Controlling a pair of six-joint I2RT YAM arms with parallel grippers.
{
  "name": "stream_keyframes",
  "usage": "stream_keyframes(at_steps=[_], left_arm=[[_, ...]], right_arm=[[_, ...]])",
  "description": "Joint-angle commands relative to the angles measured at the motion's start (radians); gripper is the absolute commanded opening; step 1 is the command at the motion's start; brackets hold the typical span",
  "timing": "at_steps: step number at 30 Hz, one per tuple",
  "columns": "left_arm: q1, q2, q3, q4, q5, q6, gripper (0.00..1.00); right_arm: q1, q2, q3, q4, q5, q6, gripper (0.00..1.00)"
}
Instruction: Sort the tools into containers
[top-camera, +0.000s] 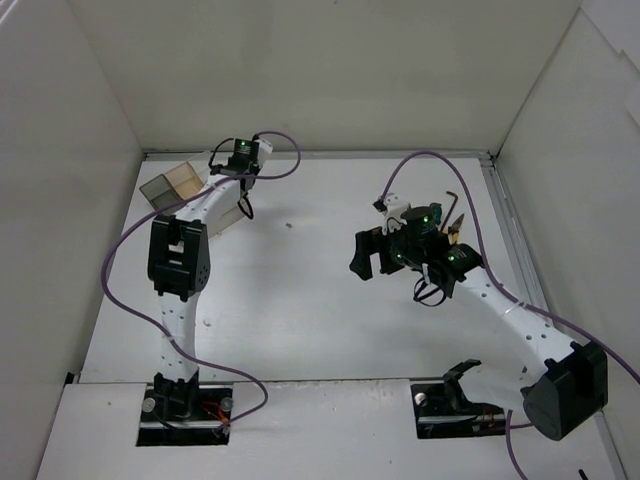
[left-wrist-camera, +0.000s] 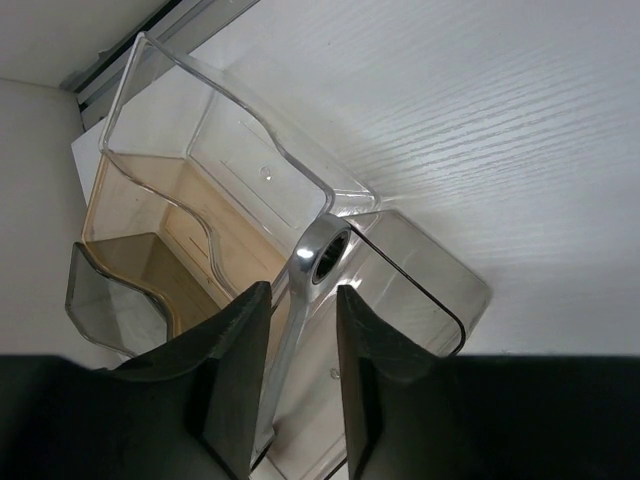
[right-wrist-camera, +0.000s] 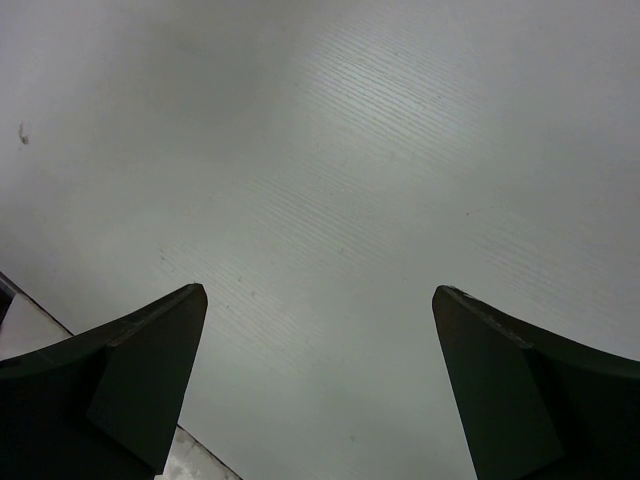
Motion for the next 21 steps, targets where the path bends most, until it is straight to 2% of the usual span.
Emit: stream_keyframes(at_steps=[1,4,5,11,13,14,16,17,20,21], left_arm=[[-0.009,-0.069,0.006,0.041,-0.021,-0.031,0.30],[-0.009,-0.110,-0.008,0.041,0.004,-0.065,0.38],[-0.009,-0.121,-0.010,0.040,0.033,-0.094,0.44],[-0.018,-0.258,-0.075,0.007,0.073,-0.218,0.65],[-0.018,-0.340,-0.126,-0.008,0.093,-0.292,0.68],[-0.018,-0.365,-0.140,-0.020,0.101,-0.315,0.73],[-0.018,-0.452,-0.184,-0.069,0.137,-0.438,0.78],[-0.018,-0.488,-0.207,-0.080,0.154,-0.474,0.84],[-0.018,-0.626,-0.337,-0.092,0.223,-0.588,0.99],[-0.009,-0.705,-0.418,-0.094,0.242,-0.609,1.00]], right_arm=[[-0.013,-0.011,0.014,0.048,0.042,0.019,0.95],[-0.022,-0.010,0.018,0.048,0.078,0.031,0.94],[-0.034,-0.011,0.023,0.049,0.088,0.040,0.94],[-0.089,-0.008,0.055,0.048,0.216,0.083,0.91],[-0.106,-0.005,0.064,0.049,0.269,0.086,0.90],[-0.122,0.007,0.066,0.046,0.320,0.083,0.87],[-0.148,0.033,0.077,0.039,0.362,0.070,0.83],[-0.168,0.042,0.078,0.037,0.373,0.065,0.81],[-0.218,0.088,0.083,0.043,0.393,0.028,0.77],[-0.223,0.107,0.086,0.045,0.407,0.011,0.77]])
